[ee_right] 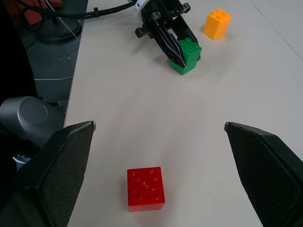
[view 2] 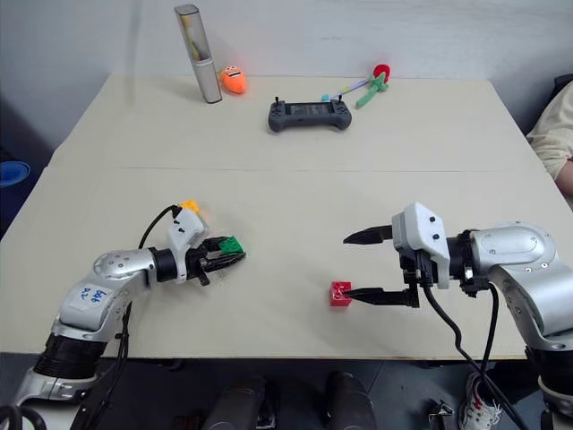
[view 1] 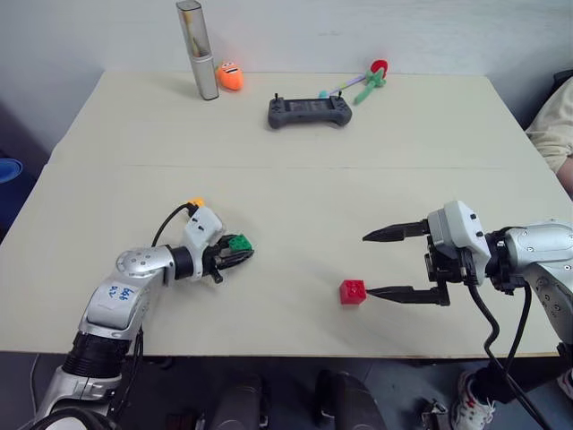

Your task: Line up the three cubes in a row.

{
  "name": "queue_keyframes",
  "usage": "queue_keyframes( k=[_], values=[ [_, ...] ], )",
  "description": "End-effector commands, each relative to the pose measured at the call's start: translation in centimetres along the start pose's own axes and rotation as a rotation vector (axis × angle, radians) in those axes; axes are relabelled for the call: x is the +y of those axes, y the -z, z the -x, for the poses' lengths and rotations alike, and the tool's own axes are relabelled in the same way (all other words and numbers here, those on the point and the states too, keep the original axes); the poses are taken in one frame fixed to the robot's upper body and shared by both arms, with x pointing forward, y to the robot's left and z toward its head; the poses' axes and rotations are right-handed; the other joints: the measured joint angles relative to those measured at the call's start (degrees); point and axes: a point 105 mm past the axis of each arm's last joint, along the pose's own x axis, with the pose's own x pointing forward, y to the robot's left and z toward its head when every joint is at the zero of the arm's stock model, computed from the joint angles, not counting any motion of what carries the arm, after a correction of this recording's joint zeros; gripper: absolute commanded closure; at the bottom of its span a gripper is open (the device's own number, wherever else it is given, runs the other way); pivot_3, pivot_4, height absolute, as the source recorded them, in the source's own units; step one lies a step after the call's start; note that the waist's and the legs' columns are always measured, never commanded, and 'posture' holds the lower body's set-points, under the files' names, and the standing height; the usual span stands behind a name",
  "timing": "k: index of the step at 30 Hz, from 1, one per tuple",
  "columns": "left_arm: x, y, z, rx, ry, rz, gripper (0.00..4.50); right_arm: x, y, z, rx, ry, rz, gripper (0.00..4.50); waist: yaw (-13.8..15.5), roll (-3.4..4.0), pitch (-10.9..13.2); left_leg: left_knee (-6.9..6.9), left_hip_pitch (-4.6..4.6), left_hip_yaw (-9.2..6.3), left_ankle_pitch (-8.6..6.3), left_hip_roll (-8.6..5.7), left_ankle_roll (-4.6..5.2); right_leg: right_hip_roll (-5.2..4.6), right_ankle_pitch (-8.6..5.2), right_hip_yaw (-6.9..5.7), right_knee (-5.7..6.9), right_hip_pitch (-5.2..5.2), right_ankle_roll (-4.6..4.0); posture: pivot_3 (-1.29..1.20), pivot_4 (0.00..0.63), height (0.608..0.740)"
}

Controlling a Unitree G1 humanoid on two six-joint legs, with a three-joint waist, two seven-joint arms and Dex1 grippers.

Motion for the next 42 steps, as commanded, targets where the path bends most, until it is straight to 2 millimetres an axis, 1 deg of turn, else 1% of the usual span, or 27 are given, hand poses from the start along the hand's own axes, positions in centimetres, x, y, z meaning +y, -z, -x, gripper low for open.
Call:
queue_keyframes(
  k=[1,3,6,8,10,12,16,20,23,25,27,31,37,39,41,42],
  values=[
    [-0.7,-0.3,0.2,0.014,0.073,-0.060,2.99,0.0,-0.6,0.3,-0.004,0.012,0.046,0.00,-0.01,0.00,0.00,0.00,0.00,0.00,0.00,0.00,0.00,0.01,0.00,0.00,0.00,0.00,0.00,0.00,0.150,0.740],
    [-1.6,-0.6,0.3,0.014,0.146,-0.090,2.99,0.0,-0.5,0.3,-0.001,0.014,0.048,0.00,-0.04,0.00,0.00,0.00,0.00,0.01,0.00,0.00,0.00,0.01,0.00,0.00,-0.01,0.00,0.00,0.00,0.150,0.740],
    [-3.7,-1.8,0.8,-0.017,0.320,-0.163,2.99,0.0,-0.3,0.4,0.011,0.012,0.054,0.00,0.02,0.00,0.00,0.01,-0.01,0.00,0.00,0.00,0.00,0.00,0.00,0.00,-0.02,0.00,0.00,0.00,0.150,0.740],
    [-5.5,-2.1,1.1,0.005,0.460,-0.268,2.99,0.7,0.3,0.5,0.041,-0.022,0.049,0.00,0.10,0.00,0.00,0.03,-0.04,-0.02,-0.01,0.00,0.00,-0.02,0.00,-0.01,-0.04,0.00,0.00,0.00,0.150,0.740],
    [-6.3,-2.0,1.1,0.034,0.545,-0.325,2.99,1.4,0.8,0.4,0.059,-0.043,0.049,0.00,0.14,0.00,0.00,0.04,-0.06,-0.03,-0.01,-0.01,0.01,-0.04,0.00,-0.03,-0.12,0.00,0.00,0.00,0.150,0.740],
    [-6.4,-2.0,0.7,0.046,0.583,-0.351,2.99,1.7,1.0,0.3,0.063,-0.050,0.047,0.00,0.04,0.00,0.00,0.05,-0.05,-0.01,-0.01,-0.02,0.01,-0.03,0.00,-0.01,-0.17,0.00,0.00,0.00,0.150,0.740],
    [-6.4,-2.4,-0.4,0.038,0.617,-0.355,2.99,2.2,1.0,0.4,0.061,-0.054,0.034,0.00,0.00,0.00,0.00,0.07,-0.05,0.00,-0.01,0.00,0.02,0.01,0.00,-0.02,-0.16,0.00,0.00,0.00,0.150,0.740],
    [-7.7,-2.2,-1.9,0.041,0.675,-0.359,2.99,2.8,1.2,0.5,0.065,-0.041,0.017,0.00,0.08,0.00,0.00,0.11,-0.08,0.00,-0.02,0.00,0.06,0.04,0.01,-0.04,-0.02,0.01,0.01,0.00,0.150,0.740],
    [-7.9,-1.8,-3.4,0.048,0.642,-0.379,2.99,3.1,1.1,0.5,0.065,-0.034,0.009,0.00,0.10,-0.01,0.00,0.15,-0.11,-0.01,-0.03,-0.01,0.09,0.04,0.02,-0.05,-0.03,0.02,0.03,0.00,0.150,0.740],
    [-7.9,-2.0,-4.3,0.032,0.621,-0.375,2.99,3.3,1.1,0.5,0.064,-0.029,0.002,0.00,0.12,-0.01,0.01,0.20,-0.11,-0.01,-0.02,-0.01,0.12,0.04,0.03,-0.04,-0.02,0.03,0.05,0.00,0.150,0.740],
    [-7.8,-2.2,-4.6,0.022,0.613,-0.375,2.99,3.5,1.1,0.4,0.062,-0.027,-0.007,0.00,0.11,-0.02,0.01,0.22,-0.11,-0.02,-0.01,-0.02,0.14,0.02,0.04,-0.04,-0.03,0.04,0.07,0.00,0.150,0.740],
    [-7.8,-1.9,-4.5,0.032,0.618,-0.360,2.99,3.9,1.1,0.1,0.059,-0.031,-0.017,0.00,0.09,-0.02,0.01,0.21,-0.11,-0.04,-0.02,0.00,0.14,0.02,0.04,-0.04,-0.02,0.03,0.07,0.00,0.150,0.740],
    [-7.5,-1.3,-4.8,0.038,0.594,-0.322,2.99,3.6,1.1,0.1,0.057,-0.011,-0.019,0.00,0.12,-0.02,0.01,0.21,-0.10,-0.05,-0.02,0.00,0.14,0.00,0.04,-0.03,-0.04,0.04,0.07,0.00,0.150,0.740],
    [-7.8,-1.5,-4.6,0.028,0.615,-0.281,2.27,3.5,1.1,0.1,0.058,-0.013,-0.018,0.00,0.16,-0.02,0.01,0.22,-0.10,-0.05,-0.02,-0.02,0.14,-0.02,0.04,-0.04,-0.04,0.05,0.07,0.00,0.150,0.740],
    [-8.0,-1.6,-4.1,0.028,0.627,-0.271,1.73,3.4,1.1,0.0,0.056,-0.012,-0.017,0.00,0.08,-0.02,0.01,0.22,-0.10,-0.05,-0.02,-0.02,0.15,-0.02,0.04,-0.04,-0.04,0.05,0.08,0.00,0.150,0.740],
    [-7.9,-1.6,-3.9,0.031,0.623,-0.273,1.39,3.3,1.1,0.0,0.054,-0.012,-0.016,0.00,0.07,-0.02,0.01,0.22,-0.11,-0.05,-0.02,-0.01,0.15,-0.01,0.04,-0.04,-0.03,0.05,0.08,0.00,0.150,0.740]
  ],
)
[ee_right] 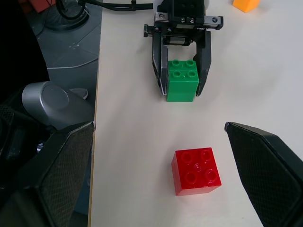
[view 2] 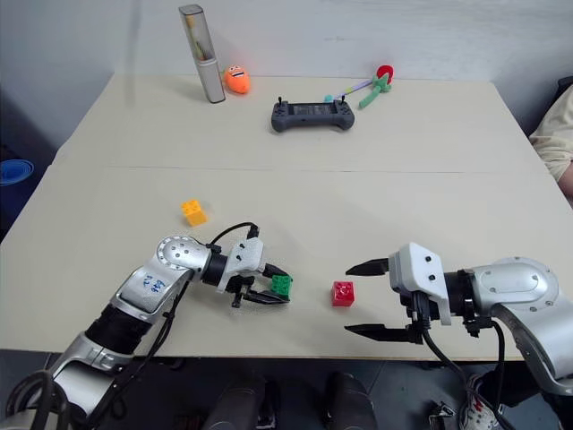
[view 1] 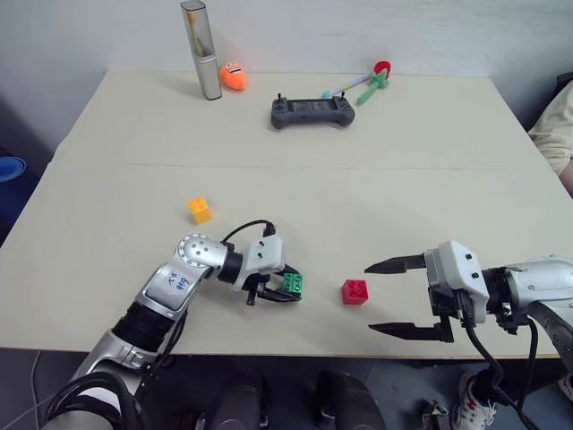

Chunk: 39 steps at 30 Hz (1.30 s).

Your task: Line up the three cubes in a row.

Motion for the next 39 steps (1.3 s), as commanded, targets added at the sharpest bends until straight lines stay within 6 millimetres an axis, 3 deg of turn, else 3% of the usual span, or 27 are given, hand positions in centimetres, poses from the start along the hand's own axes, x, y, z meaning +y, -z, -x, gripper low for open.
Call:
queue_keyframes(
  k=[1,5,9,12,15,17,20,24,29,39],
  values=[
    [-0.3,-0.8,1.0,-0.021,-0.006,-0.016,1.13,-0.4,-0.8,0.2,-0.015,0.008,0.036,0.00,-0.03,0.00,0.00,0.00,0.00,0.00,0.00,0.00,0.00,0.01,0.00,0.00,0.00,0.00,0.00,0.00,0.150,0.740],
    [-0.2,-1.2,3.7,-0.038,-0.097,0.016,0.03,-0.8,-1.0,0.0,-0.024,0.005,0.046,0.00,-0.19,0.00,0.00,0.00,0.00,-0.02,0.00,0.02,0.00,0.01,0.00,0.00,-0.01,-0.01,0.00,0.00,0.150,0.740],
    [-1.6,-1.2,7.7,-0.069,-0.199,0.085,0.03,-1.3,-1.2,0.1,-0.032,0.009,0.054,0.00,-0.43,0.01,0.00,-0.04,0.01,-0.02,-0.02,0.07,-0.04,0.03,-0.01,0.01,-0.03,-0.02,-0.01,0.00,0.150,0.740],
    [-2.5,-0.2,11.7,-0.082,-0.358,0.183,0.03,-1.7,-1.6,0.3,-0.059,0.019,0.046,0.00,-0.47,0.00,0.00,-0.05,0.01,-0.04,-0.03,0.09,-0.05,0.02,-0.01,0.02,-0.07,-0.02,-0.01,0.00,0.150,0.740],
    [-3.2,3.6,17.8,-0.055,-0.712,0.334,0.03,-2.6,-2.0,0.5,-0.085,0.040,0.052,0.00,-0.45,0.01,0.00,-0.05,0.02,-0.04,-0.03,0.09,-0.05,0.00,-0.01,0.03,-0.27,-0.01,-0.01,0.00,0.150,0.740],
    [-3.8,6.1,20.1,0.028,-0.878,0.357,0.03,-3.1,-2.2,0.4,-0.095,0.056,0.068,0.00,-0.45,0.01,0.00,-0.07,0.06,-0.05,-0.07,0.10,-0.07,0.00,-0.02,0.04,-0.31,0.00,-0.03,0.00,0.150,0.740],
    [-4.7,6.1,20.7,-0.010,-0.898,0.356,0.03,-4.0,-3.3,0.0,-0.151,0.075,0.057,0.00,0.08,0.00,0.01,-0.08,0.07,-0.02,-0.12,0.09,-0.07,-0.04,-0.02,0.06,-0.31,-0.03,-0.03,0.00,0.150,0.740],
    [-3.9,5.9,20.8,-0.005,-0.904,0.322,0.03,-4.0,-3.9,-0.4,-0.172,0.049,0.061,0.00,0.73,-0.01,0.00,-0.07,0.03,-0.08,-0.41,0.01,-0.33,-0.21,-0.02,0.04,-0.33,-0.03,-0.03,0.00,0.150,0.740],
    [0.4,4.5,21.0,0.006,-0.833,0.222,0.03,-4.3,-3.9,-0.4,-0.164,0.041,0.058,0.00,0.65,0.00,0.00,-0.08,0.01,-0.01,-0.40,0.00,-0.37,-0.17,-0.02,0.05,-0.21,-0.13,-0.04,0.00,0.150,0.740],
    [8.3,4.2,19.9,0.071,-0.718,0.142,0.03,-3.8,-3.8,-0.2,-0.153,0.114,0.079,0.00,-0.20,-0.06,-0.03,-0.08,-0.09,0.34,-0.17,-0.03,0.03,0.10,0.00,-0.18,0.05,-0.24,0.01,0.00,0.150,0.740]
  ],
)
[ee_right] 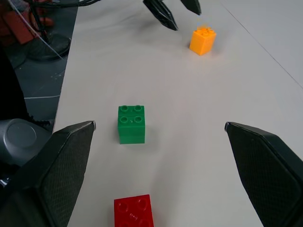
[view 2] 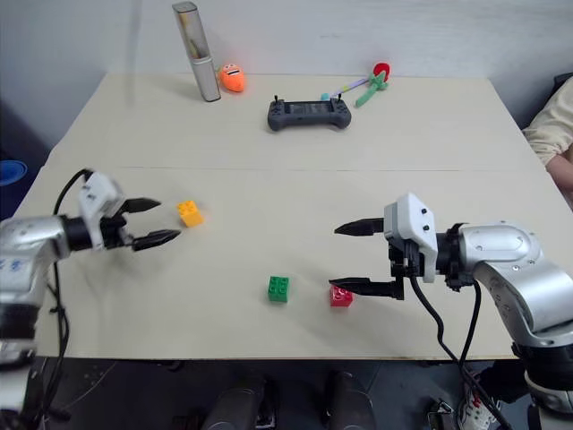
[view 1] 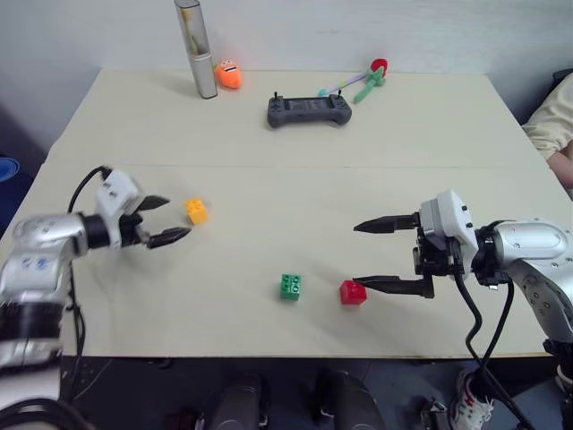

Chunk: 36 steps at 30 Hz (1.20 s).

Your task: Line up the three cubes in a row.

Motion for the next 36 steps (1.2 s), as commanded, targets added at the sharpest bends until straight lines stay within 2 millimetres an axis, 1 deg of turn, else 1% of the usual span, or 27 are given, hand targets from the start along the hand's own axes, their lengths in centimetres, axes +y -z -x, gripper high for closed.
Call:
queue_keyframes(
  k=[1,4,9,10,13,17,18,19,22,24,26,28,31,32,34,36],
  values=[
    [0.9,0.2,-1.2,0.022,0.021,-0.023,0.03,0.1,-1.0,0.4,-0.013,0.044,0.058,0.00,-0.10,-0.01,0.00,0.00,0.00,0.06,0.01,0.00,0.02,0.02,0.02,-0.03,-0.01,-0.02,0.04,0.00,0.150,0.740],
    [1.5,0.0,-2.7,0.038,0.031,-0.034,0.03,0.4,-1.0,0.6,-0.006,0.054,0.061,0.00,-0.05,-0.08,-0.01,0.01,0.00,0.17,0.03,-0.01,0.08,0.05,0.05,-0.06,-0.01,-0.06,0.10,0.00,0.150,0.740],
    [1.8,0.2,-4.0,0.073,0.052,-0.023,0.03,0.5,-1.0,0.9,-0.001,0.087,0.061,0.00,-0.02,-0.14,0.00,0.04,-0.01,0.18,0.04,-0.02,0.11,0.05,0.06,-0.05,0.04,-0.09,0.12,0.00,0.150,0.740],
    [1.8,0.3,-4.2,0.076,0.054,-0.018,0.41,0.5,-1.0,0.9,0.000,0.091,0.060,0.00,-0.01,-0.15,0.00,0.05,-0.01,0.18,0.04,-0.02,0.12,0.04,0.06,-0.05,0.05,-0.09,0.12,0.00,0.150,0.740],
    [1.5,0.4,-4.3,0.084,0.085,-0.011,1.23,0.7,-0.9,0.9,0.000,0.097,0.058,0.00,-0.07,-0.16,0.00,0.05,-0.01,0.19,0.05,-0.02,0.12,0.02,0.07,-0.04,0.04,-0.09,0.13,0.00,0.150,0.740],
    [1.2,0.7,-4.3,0.107,0.117,-0.018,2.58,0.8,-0.9,0.9,-0.001,0.106,0.056,0.00,-0.07,-0.18,0.01,0.05,-0.01,0.18,0.05,-0.02,0.12,0.00,0.07,-0.03,0.05,-0.11,0.13,0.00,0.150,0.740],
    [1.3,0.7,-4.2,0.106,0.118,-0.016,2.84,0.8,-0.9,0.9,-0.001,0.107,0.054,0.00,-0.06,-0.19,0.02,0.05,-0.01,0.18,0.05,-0.02,0.12,-0.01,0.07,-0.03,0.05,-0.11,0.13,0.00,0.150,0.740],
    [1.3,0.7,-4.1,0.106,0.120,-0.013,3.00,0.8,-0.9,0.8,-0.001,0.108,0.054,0.00,-0.06,-0.20,0.02,0.05,-0.01,0.18,0.05,-0.02,0.13,-0.01,0.07,-0.03,0.05,-0.11,0.13,0.00,0.150,0.740],
    [1.0,0.5,-3.7,0.101,0.159,-0.027,2.98,0.8,-0.9,0.8,-0.001,0.109,0.052,0.00,-0.07,-0.21,0.02,0.06,-0.01,0.18,0.04,-0.02,0.13,-0.03,0.07,-0.02,0.06,-0.11,0.13,0.00,0.150,0.740],
    [-0.8,-0.3,-3.5,0.067,0.308,-0.041,2.98,0.8,-0.8,0.8,0.002,0.104,0.045,0.00,-0.10,-0.21,0.02,0.06,-0.02,0.18,0.04,-0.02,0.13,-0.03,0.07,-0.02,0.06,-0.12,0.13,0.00,0.150,0.740],
    [-3.1,-0.8,-3.3,0.053,0.444,-0.098,2.98,1.2,-0.6,1.0,0.009,0.081,0.028,0.00,-0.18,-0.20,0.02,0.06,-0.02,0.18,0.04,-0.02,0.13,-0.03,0.07,-0.01,0.06,-0.13,0.13,0.00,0.150,0.740],
    [-5.5,-0.9,-2.8,0.062,0.550,-0.157,2.98,1.7,-0.2,1.1,0.029,0.049,0.020,0.00,-0.21,-0.20,0.02,0.06,-0.02,0.15,0.04,-0.01,0.13,-0.07,0.07,0.10,0.05,-0.12,0.13,0.00,0.150,0.740],
    [-8.9,-0.5,-2.3,0.096,0.677,-0.240,2.98,2.2,0.3,1.3,0.055,0.010,0.007,0.00,-0.23,-0.20,0.02,0.08,-0.06,0.05,0.04,0.01,0.13,-0.08,0.07,0.31,0.01,-0.08,0.12,0.00,0.150,0.740],
    [-9.7,-0.3,-2.1,0.110,0.701,-0.267,2.98,2.3,0.4,1.4,0.061,0.003,0.006,0.00,-0.22,-0.20,0.02,0.09,-0.05,0.02,0.04,0.01,0.13,-0.09,0.07,0.32,0.00,-0.06,0.12,0.00,0.150,0.740],
    [-10.6,0.0,-2.2,0.117,0.717,-0.298,2.98,2.2,0.5,1.5,0.064,-0.001,0.005,0.00,-0.13,-0.20,0.02,0.12,-0.04,-0.03,0.06,0.02,0.11,-0.11,0.06,0.33,0.04,-0.02,0.12,0.00,0.150,0.740],
    [-11.1,0.0,-2.7,0.113,0.714,-0.316,2.98,2.2,0.6,1.5,0.065,-0.003,0.005,0.00,0.02,-0.20,0.02,0.13,-0.03,-0.10,0.07,0.02,0.10,-0.14,0.07,0.30,0.02,0.00,0.11,0.00,0.150,0.740]
  ],
)
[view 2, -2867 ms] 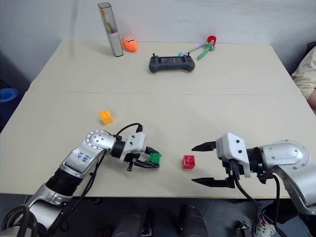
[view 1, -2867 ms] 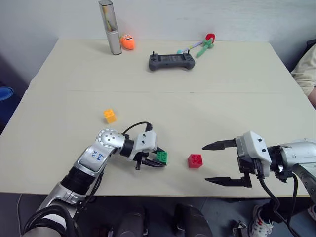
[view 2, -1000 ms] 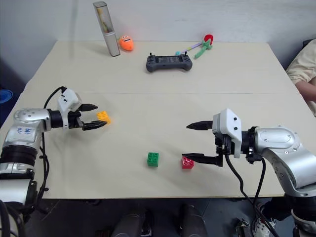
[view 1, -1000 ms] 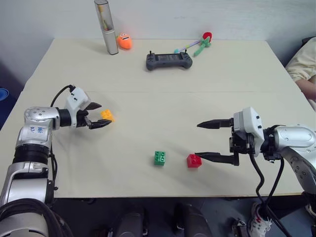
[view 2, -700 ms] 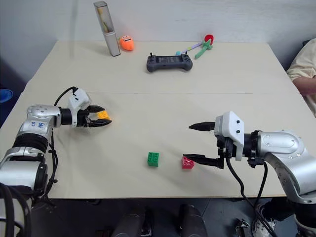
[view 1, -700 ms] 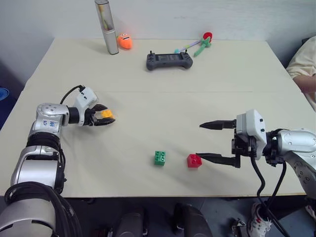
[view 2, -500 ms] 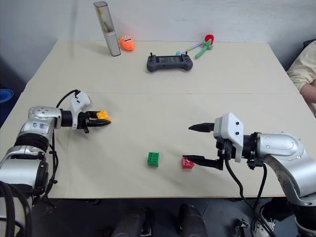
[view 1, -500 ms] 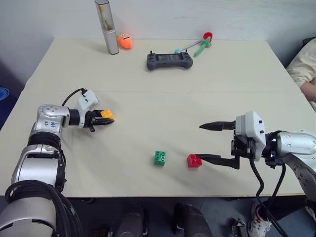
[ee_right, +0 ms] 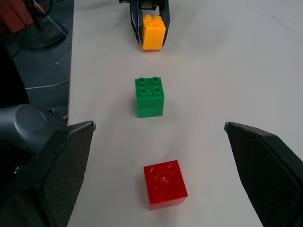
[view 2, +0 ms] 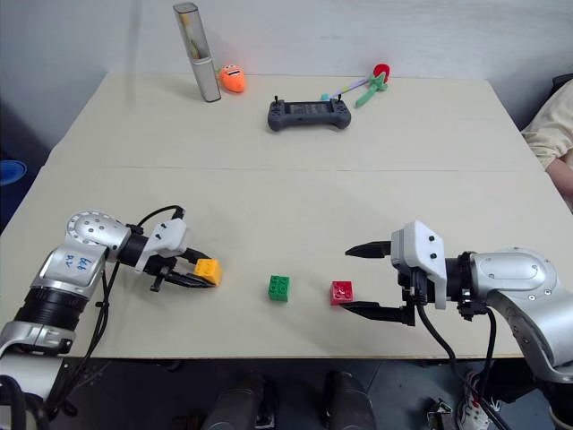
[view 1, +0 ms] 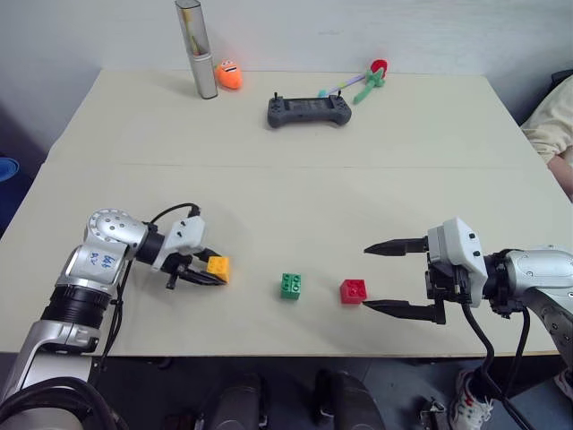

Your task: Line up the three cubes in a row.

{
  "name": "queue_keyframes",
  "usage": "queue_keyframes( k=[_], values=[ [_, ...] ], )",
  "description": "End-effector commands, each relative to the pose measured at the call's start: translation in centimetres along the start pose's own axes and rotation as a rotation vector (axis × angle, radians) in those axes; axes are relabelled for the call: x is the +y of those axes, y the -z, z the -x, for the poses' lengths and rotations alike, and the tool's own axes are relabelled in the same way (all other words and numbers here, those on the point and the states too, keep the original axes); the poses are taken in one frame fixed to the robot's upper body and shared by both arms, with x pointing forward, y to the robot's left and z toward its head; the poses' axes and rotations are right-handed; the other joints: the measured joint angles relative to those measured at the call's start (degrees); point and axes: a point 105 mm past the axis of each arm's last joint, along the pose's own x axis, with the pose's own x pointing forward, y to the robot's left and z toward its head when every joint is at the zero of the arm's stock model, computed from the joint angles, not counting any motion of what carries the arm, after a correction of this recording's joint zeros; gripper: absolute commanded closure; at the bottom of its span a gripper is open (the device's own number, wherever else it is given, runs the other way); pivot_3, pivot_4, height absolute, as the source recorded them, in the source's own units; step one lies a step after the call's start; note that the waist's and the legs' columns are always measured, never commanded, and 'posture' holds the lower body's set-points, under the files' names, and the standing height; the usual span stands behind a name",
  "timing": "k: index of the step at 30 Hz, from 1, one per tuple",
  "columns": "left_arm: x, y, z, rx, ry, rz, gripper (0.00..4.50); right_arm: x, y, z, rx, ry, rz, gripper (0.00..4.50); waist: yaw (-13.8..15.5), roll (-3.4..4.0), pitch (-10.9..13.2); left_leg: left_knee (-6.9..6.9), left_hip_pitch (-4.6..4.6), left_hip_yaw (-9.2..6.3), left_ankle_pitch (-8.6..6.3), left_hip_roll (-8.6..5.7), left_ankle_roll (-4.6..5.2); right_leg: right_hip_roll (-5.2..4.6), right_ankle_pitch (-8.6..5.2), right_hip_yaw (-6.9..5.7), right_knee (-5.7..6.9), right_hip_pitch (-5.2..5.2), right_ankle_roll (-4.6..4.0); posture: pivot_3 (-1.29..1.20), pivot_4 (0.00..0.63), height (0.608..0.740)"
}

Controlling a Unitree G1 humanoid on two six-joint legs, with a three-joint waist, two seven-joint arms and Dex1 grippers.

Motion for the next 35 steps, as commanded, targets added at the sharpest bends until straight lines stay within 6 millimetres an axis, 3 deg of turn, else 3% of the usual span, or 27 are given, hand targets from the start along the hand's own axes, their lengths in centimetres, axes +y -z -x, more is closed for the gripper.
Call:
queue_keyframes(
  k=[1,12,19,21,22,25,29,33,35],
  values=[
    [-0.3,-1.0,-0.4,0.009,0.013,-0.070,2.98,0.0,-0.9,0.4,-0.007,-0.003,0.051,0.00,0.16,0.00,0.00,0.00,0.03,-0.02,0.00,-0.01,0.00,-0.03,0.00,-0.01,0.01,0.04,0.00,0.00,0.150,0.740],
    [-0.6,-0.6,-1.4,0.001,0.011,-0.065,2.98,0.2,-0.5,0.1,-0.003,0.002,0.045,0.00,0.08,0.00,0.00,-0.02,0.01,-0.05,-0.01,-0.01,0.00,-0.01,0.00,-0.07,-0.04,0.06,-0.01,0.00,0.150,0.740],
    [-1.5,0.0,-0.5,0.005,0.008,-0.040,0.81,0.2,0.2,0.3,0.011,0.006,0.032,0.00,0.05,0.00,0.00,-0.02,0.02,-0.07,-0.01,-0.01,0.00,-0.02,0.00,-0.08,-0.07,0.08,0.00,0.00,0.150,0.740],
    [-1.6,-0.1,0.4,-0.003,-0.004,-0.028,0.15,0.0,0.2,0.7,0.012,0.013,0.021,0.00,-0.05,0.00,0.00,-0.02,0.02,-0.07,-0.01,0.00,0.00,-0.02,0.00,-0.07,-0.06,0.08,-0.01,0.00,0.150,0.740],
    [-1.8,-0.3,0.9,-0.015,-0.009,-0.009,0.04,0.0,0.3,1.0,0.014,0.014,0.014,0.00,-0.06,0.00,0.00,-0.02,0.02,-0.07,-0.01,0.00,0.00,-0.02,0.00,-0.07,-0.05,0.08,-0.01,0.00,0.150,0.740],
    [-2.3,-1.1,3.1,-0.042,-0.022,0.047,0.04,0.0,0.7,2.3,0.036,0.010,0.001,0.00,-0.05,0.01,0.01,-0.03,0.02,-0.08,-0.01,0.02,-0.01,-0.02,-0.01,-0.07,-0.06,0.07,-0.02,0.00,0.150,0.740],
    [-3.7,-1.3,8.5,0.029,-0.074,0.112,0.04,-1.0,1.2,6.6,0.108,0.029,-0.036,0.00,-0.09,0.02,0.02,-0.03,-0.01,-0.10,-0.03,0.01,0.02,-0.02,-0.01,-0.08,-0.14,0.08,-0.02,0.00,0.150,0.740],
    [-4.5,-1.3,11.3,0.064,-0.128,0.146,0.04,-0.8,1.5,9.3,0.152,0.016,-0.083,0.00,0.04,0.09,0.04,-0.11,0.12,-0.11,-0.05,0.02,0.01,-0.04,-0.02,-0.09,-0.22,0.18,-0.04,0.00,0.150,0.740],
    [-4.7,-1.5,11.8,0.065,-0.141,0.142,0.04,-0.7,1.8,9.7,0.154,0.012,-0.103,0.00,0.07,0.09,0.04,-0.12,0.12,-0.14,-0.06,0.04,-0.01,-0.07,-0.03,-0.09,-0.30,0.18,-0.05,0.00,0.150,0.740]
  ],
)
